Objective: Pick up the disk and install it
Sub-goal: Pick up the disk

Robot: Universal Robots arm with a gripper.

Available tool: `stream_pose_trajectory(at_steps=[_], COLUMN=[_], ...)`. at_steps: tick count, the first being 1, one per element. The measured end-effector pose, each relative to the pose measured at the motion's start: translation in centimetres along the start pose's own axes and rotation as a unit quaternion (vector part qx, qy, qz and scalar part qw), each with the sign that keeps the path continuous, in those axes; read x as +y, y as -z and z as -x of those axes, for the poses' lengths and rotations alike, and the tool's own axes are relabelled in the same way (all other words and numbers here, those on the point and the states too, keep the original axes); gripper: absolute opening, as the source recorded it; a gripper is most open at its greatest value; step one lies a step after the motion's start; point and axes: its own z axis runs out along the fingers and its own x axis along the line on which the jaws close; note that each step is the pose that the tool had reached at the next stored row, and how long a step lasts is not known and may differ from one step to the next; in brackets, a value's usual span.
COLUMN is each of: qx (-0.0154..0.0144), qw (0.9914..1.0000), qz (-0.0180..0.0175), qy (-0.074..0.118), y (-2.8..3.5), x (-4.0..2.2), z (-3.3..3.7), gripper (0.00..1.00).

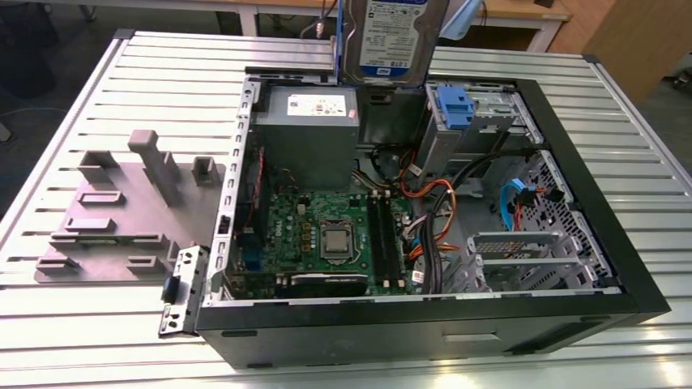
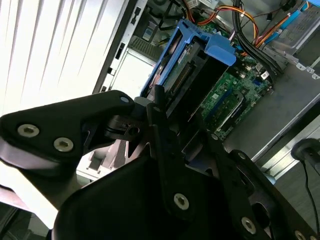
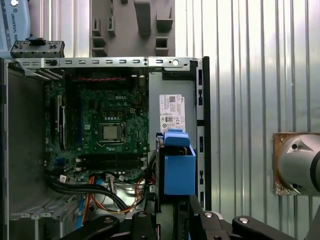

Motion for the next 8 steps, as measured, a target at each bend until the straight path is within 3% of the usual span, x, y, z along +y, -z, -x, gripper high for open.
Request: stream_pose_trajectory(at_steps=[8], qx=[0.0], qw=[1.0], qz=[0.0], qy=[0.0], y=[0.03], x=[-0.02], z=[-0.86], gripper=[0.35])
